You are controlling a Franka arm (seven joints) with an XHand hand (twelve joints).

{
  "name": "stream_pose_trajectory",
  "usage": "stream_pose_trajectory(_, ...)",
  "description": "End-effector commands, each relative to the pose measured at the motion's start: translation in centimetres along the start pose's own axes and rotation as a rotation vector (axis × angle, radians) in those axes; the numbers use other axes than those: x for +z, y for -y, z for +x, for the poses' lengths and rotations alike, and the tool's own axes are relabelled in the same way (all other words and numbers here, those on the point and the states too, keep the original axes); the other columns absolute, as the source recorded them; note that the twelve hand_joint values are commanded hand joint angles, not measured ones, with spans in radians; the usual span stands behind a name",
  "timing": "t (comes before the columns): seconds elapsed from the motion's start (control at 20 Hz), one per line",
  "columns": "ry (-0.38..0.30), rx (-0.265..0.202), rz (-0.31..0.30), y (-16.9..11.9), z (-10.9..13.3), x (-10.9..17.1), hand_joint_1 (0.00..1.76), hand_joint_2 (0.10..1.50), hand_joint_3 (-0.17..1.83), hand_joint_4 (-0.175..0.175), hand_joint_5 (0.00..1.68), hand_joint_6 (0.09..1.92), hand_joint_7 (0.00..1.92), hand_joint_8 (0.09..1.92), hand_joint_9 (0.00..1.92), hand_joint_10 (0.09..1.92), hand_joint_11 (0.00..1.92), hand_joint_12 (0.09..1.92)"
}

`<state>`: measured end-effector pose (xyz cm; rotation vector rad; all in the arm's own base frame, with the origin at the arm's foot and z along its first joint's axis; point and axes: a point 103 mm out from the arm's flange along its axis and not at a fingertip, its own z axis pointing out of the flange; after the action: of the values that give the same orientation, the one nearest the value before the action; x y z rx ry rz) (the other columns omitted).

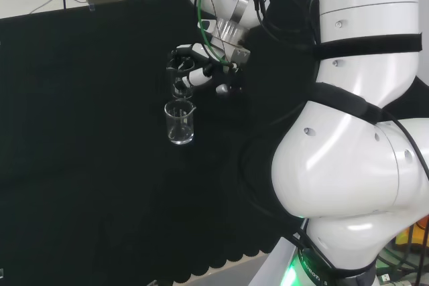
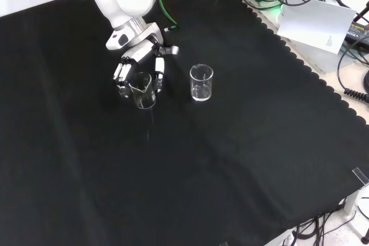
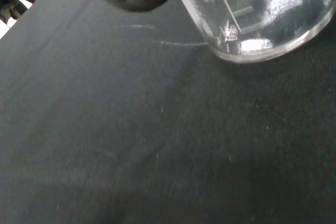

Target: Place the beaker back on the table.

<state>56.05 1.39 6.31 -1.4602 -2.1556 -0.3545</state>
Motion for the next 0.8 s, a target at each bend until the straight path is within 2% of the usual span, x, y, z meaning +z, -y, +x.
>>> stream_pose_trajectory(0.05, 0.038, -0.006, 0.063, 1.2, 0.2, -1.3, 0.92, 0.94, -0.17, -0.046, 0.36, 0.42, 0.32, 0.69, 0.78, 0.09, 0.25, 1.33)
stream_pose_trajectory(0.25, 0.062, 0.015, 0.058, 2.2, 0.8, -2.3, 0.91, 0.91, -0.17, -0.046, 0.35, 0.34, 0.27, 0.69, 0.72, 0.09, 0.2, 1.36)
stream_pose_trajectory(0.45, 0.075, 0.058, 0.021, 4.3, 2.2, -5.0, 0.89, 0.89, -0.17, -0.045, 0.34, 0.26, 0.21, 0.69, 0.65, 0.09, 0.13, 1.4)
stream_pose_trajectory(0.6, 0.131, 0.088, -0.018, 6.7, 4.3, -7.3, 0.84, 0.9, -0.17, -0.042, 0.31, 0.19, 0.15, 0.69, 0.57, 0.09, 0.08, 1.44)
stream_pose_trajectory(0.8, 0.145, 0.179, -0.085, 11.0, 6.7, -10.3, 0.8, 0.91, -0.17, -0.037, 0.28, 0.11, 0.1, 0.68, 0.53, 0.09, 0.05, 1.47)
